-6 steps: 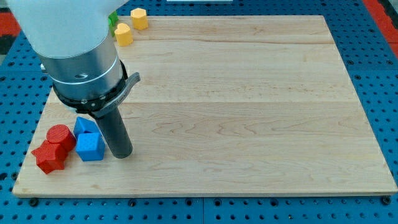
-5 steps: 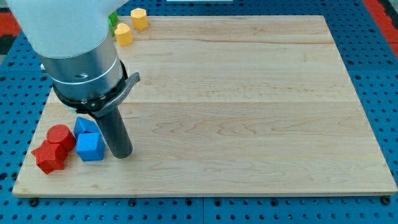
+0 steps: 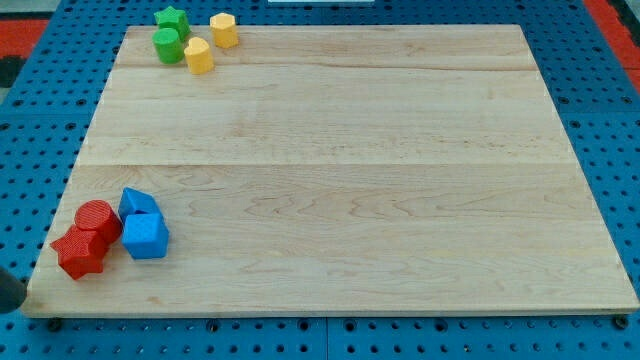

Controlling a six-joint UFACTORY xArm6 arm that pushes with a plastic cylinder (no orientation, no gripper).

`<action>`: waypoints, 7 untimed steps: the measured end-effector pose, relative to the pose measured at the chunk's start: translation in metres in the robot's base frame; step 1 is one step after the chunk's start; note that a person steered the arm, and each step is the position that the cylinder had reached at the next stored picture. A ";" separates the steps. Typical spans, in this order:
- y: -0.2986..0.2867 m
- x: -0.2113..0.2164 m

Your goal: Separate blue cube from group of blocks

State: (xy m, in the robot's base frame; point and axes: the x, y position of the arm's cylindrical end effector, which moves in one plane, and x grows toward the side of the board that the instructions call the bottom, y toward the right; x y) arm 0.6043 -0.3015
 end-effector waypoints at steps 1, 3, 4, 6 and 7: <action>0.048 -0.025; 0.117 -0.044; 0.127 -0.055; 0.189 -0.131; 0.192 -0.135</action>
State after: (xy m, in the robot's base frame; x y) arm 0.4695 -0.1099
